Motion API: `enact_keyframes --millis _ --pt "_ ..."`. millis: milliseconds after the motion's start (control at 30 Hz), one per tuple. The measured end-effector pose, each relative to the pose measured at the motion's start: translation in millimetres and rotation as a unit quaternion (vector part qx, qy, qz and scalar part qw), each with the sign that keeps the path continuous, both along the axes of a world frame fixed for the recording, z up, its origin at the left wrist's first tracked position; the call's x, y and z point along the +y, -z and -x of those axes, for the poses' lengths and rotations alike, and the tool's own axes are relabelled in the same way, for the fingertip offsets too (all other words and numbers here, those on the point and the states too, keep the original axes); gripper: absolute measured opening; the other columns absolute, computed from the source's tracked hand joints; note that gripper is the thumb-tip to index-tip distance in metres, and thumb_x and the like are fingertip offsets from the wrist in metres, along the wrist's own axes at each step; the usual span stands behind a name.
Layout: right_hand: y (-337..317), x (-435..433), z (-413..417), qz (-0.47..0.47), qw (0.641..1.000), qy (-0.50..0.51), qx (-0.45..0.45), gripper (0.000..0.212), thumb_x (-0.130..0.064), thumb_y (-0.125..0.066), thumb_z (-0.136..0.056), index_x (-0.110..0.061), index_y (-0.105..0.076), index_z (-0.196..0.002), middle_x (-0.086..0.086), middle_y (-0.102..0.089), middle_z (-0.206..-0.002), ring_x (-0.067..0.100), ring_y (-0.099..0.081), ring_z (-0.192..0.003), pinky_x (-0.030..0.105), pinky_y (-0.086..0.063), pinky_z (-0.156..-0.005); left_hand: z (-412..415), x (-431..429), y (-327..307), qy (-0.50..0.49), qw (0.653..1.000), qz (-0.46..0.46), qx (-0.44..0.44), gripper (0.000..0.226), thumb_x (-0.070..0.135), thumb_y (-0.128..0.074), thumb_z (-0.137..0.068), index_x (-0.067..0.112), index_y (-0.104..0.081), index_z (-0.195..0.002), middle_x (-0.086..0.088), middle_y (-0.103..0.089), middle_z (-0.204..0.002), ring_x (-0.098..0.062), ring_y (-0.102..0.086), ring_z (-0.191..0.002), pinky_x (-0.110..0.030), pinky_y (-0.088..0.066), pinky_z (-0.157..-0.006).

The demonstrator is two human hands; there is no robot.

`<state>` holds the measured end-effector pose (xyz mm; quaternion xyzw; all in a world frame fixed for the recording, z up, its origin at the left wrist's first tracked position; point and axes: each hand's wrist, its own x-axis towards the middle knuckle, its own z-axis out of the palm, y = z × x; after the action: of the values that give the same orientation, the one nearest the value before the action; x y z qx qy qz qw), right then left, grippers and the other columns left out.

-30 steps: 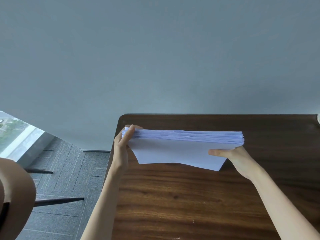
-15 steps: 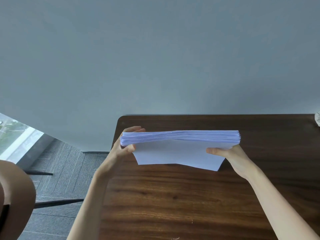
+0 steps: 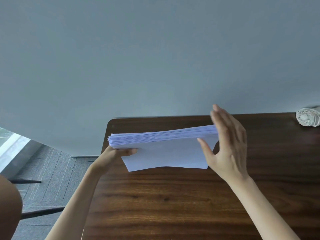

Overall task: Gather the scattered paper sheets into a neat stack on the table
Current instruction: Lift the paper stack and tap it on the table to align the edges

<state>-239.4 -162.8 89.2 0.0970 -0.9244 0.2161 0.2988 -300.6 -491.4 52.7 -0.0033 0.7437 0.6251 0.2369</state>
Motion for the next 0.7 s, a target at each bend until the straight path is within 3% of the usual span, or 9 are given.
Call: enact_keyframes --millis 100,367,467,533,600,700 --pt "1.3 -6.8 -6.7 -0.102 0.994 -0.015 -0.048 0.064 -0.031 -0.062 -0.091 -0.011 -0.038 -0.146 0.007 -0.035 -0.154 0.022 -0.035 -0.142 0.05 -0.028 -0.115 -2.8 0.1 -2.1 0.016 1.0 -0.003 -0.008 0.04 0.017 -0.071 -0.073 0.013 -0.068 -0.112 -0.002 -0.075 -0.107 -0.014 -0.069 -0.101 -0.019 -0.054 -0.08" --pt "2.4 -7.9 -16.5 -0.11 0.991 -0.02 -0.079 0.058 -0.025 -0.057 -0.092 -0.009 -0.04 -0.145 0.005 -0.036 -0.154 0.02 -0.032 -0.143 0.05 -0.027 -0.115 -7.9 0.2 -3.5 0.016 1.0 -0.02 -0.013 0.037 0.019 -0.068 -0.074 0.015 -0.068 -0.111 0.002 -0.074 -0.103 -0.01 -0.068 -0.098 -0.016 -0.052 -0.08" --pt "3.7 -4.8 -16.1 -0.12 0.987 -0.038 -0.096 0.067 -0.024 -0.066 -0.087 -0.011 -0.037 -0.147 0.003 -0.032 -0.156 0.018 -0.03 -0.144 0.049 -0.026 -0.116 -8.0 -0.4 -0.9 0.023 0.999 -0.024 -0.016 0.039 0.024 -0.072 -0.073 0.015 -0.068 -0.111 0.004 -0.074 -0.101 -0.008 -0.067 -0.097 -0.015 -0.051 -0.08" --pt "7.4 4.3 -12.5 -0.053 0.994 -0.01 -0.09 0.076 -0.029 -0.072 -0.083 -0.009 -0.037 -0.147 0.003 -0.032 -0.156 0.018 -0.029 -0.145 0.049 -0.023 -0.117 -7.0 -0.5 0.9 0.018 1.0 -0.02 -0.014 0.03 0.02 -0.074 -0.079 0.016 -0.068 -0.108 0.009 -0.074 -0.095 -0.004 -0.067 -0.094 -0.014 -0.05 -0.079" --pt "9.5 14.8 -7.6 0.103 0.986 0.036 -0.123 0.092 -0.03 -0.079 -0.073 -0.011 -0.031 -0.149 -0.001 -0.031 -0.156 0.013 -0.026 -0.145 0.045 -0.022 -0.119 -5.7 -0.1 0.0 0.019 1.0 -0.016 -0.018 0.026 0.009 -0.068 -0.086 0.015 -0.067 -0.112 0.008 -0.075 -0.1 -0.005 -0.068 -0.098 -0.013 -0.05 -0.08" --pt "19.9 30.5 -1.2 0.366 0.891 0.016 -0.269 0.106 -0.013 -0.089 -0.063 -0.027 -0.028 -0.148 -0.019 -0.038 -0.148 -0.005 -0.032 -0.137 0.026 -0.027 -0.112 -5.5 -3.3 4.2 0.013 0.999 -0.043 -0.023 0.039 0.014 -0.068 -0.083 0.01 -0.064 -0.122 -0.004 -0.072 -0.117 -0.017 -0.067 -0.111 -0.021 -0.053 -0.089"
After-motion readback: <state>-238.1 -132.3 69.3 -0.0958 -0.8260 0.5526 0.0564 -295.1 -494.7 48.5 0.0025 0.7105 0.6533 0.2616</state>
